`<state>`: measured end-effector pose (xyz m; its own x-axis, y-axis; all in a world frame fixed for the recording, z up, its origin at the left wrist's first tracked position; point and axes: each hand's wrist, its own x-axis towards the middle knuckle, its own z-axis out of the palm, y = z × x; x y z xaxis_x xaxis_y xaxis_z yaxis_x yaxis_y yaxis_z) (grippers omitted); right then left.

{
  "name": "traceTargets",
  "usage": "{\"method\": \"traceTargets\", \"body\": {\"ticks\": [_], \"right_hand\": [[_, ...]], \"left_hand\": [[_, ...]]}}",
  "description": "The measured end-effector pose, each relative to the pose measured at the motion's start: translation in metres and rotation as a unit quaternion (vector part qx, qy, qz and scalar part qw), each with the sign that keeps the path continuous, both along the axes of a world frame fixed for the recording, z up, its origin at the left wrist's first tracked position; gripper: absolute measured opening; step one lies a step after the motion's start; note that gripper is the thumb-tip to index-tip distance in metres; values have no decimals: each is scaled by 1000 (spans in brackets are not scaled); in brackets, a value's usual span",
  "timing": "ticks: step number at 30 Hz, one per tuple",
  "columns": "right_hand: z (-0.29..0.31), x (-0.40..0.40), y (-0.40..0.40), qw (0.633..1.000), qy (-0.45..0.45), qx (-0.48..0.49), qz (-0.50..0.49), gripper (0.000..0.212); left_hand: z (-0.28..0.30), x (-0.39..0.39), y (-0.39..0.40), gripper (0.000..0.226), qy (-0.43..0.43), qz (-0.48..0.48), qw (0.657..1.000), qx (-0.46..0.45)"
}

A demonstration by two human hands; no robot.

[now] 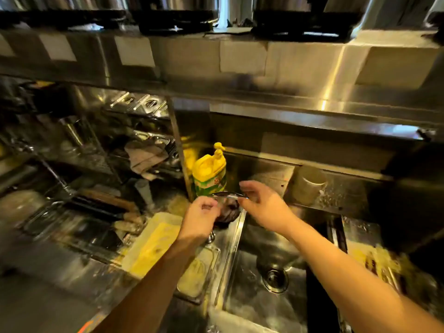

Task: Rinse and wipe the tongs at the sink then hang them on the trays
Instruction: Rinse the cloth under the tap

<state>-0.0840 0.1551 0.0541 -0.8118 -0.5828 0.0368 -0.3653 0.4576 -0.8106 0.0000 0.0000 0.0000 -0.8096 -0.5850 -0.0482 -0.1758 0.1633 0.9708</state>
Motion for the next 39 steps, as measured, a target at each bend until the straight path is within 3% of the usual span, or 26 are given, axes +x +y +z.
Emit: {"method": "traceTargets", "body": {"ticks": [5,9,14,19,23,27,29,31,32,36,39], "right_hand": [[-31,-5,-43,984,97,148,11,50],[-43,-4,-53,977,161,132,-46,34],[-44,-3,-56,969,196,131,-68,34],[-41,-6,-55,972,185,126,-66,33],[-45,-8,-54,977,171,97,-78,32],[-47,-10,-54,979,158,98,-82,34],[-46,-10,-54,981,147,101,-70,33],[-48,-12,-51,988,113,77,-72,30],[-49,-13,-48,991,88,57,-88,30],[-56,-16,-28,985,14,-12,-172,32],[-60,-15,-13,973,-42,-58,-217,28]], "left_hand": [[-55,11,-24,12,-103,50,993,-42],[-84,-4,-38,48,-133,48,986,-86],[-109,-36,-50,97,-219,24,975,-21],[-125,-43,-48,91,-201,47,978,-1],[-133,-48,-50,84,-182,-2,983,-19],[-127,-51,-64,84,-146,-85,982,80],[-121,-39,-67,72,-141,-64,988,-6],[-124,-13,-57,42,-91,3,984,-154],[-127,2,-44,34,-62,-17,976,-210],[-140,-2,12,42,-91,-253,940,-208],[-147,-79,22,54,-170,-249,885,-356]]}}
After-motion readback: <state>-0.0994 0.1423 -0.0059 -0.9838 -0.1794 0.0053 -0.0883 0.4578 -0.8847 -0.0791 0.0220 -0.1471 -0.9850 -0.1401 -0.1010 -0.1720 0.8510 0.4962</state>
